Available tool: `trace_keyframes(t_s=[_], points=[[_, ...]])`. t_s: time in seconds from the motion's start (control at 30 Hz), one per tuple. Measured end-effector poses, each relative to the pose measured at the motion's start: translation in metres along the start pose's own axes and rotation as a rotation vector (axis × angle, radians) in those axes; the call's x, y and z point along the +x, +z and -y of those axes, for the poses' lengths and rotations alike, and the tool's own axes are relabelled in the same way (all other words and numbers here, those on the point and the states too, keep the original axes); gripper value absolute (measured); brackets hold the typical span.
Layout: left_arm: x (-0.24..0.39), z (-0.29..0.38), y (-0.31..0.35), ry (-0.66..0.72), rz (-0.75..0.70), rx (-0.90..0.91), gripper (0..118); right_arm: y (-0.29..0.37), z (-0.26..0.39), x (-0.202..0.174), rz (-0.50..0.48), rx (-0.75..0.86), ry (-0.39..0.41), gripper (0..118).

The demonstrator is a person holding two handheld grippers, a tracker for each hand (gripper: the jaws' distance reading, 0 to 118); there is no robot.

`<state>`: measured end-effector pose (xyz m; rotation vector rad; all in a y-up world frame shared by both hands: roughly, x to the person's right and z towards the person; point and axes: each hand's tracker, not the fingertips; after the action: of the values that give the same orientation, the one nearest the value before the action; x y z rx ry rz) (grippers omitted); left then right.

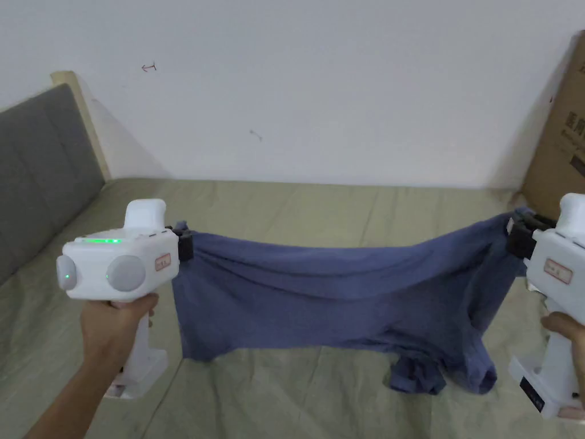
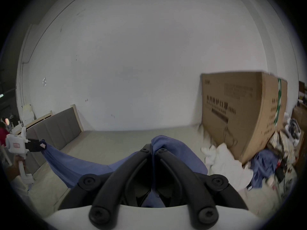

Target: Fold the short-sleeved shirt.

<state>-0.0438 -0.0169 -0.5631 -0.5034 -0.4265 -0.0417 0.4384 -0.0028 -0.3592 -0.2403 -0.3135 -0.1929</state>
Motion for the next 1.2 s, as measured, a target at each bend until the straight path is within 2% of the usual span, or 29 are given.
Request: trace_keyframes(t_s=[0.4,0.57,0.67,0.9,1.0,1.2], points=[[-0.019,0.15,0.071,0.073,-0.003,-0.185,7,0.123,0.125,0.024,-0.063,-0.17,-0.112,5],[-0.026,0.2,0.112,0.118,-0.028,-0.238,7,0.184,0.16,0.021,-0.089,-0.235,-0.14,5],[-0.03,0.227,0.136,0.134,-0.043,-0.27,7,0.215,0.18,0.021,-0.108,-0.295,-0.2,5],[-0.033,0.276,0.182,0.16,-0.069,-0.314,7,0.271,0.214,0.008,-0.101,-0.384,-0.209,5],[-0.034,0.294,0.19,0.158,-0.087,-0.344,7,0.282,0.229,0.008,-0.063,-0.457,-0.162,5],[-0.036,0.32,0.183,0.174,-0.109,-0.419,7,0.278,0.262,0.006,0.027,-0.622,-0.172,5]])
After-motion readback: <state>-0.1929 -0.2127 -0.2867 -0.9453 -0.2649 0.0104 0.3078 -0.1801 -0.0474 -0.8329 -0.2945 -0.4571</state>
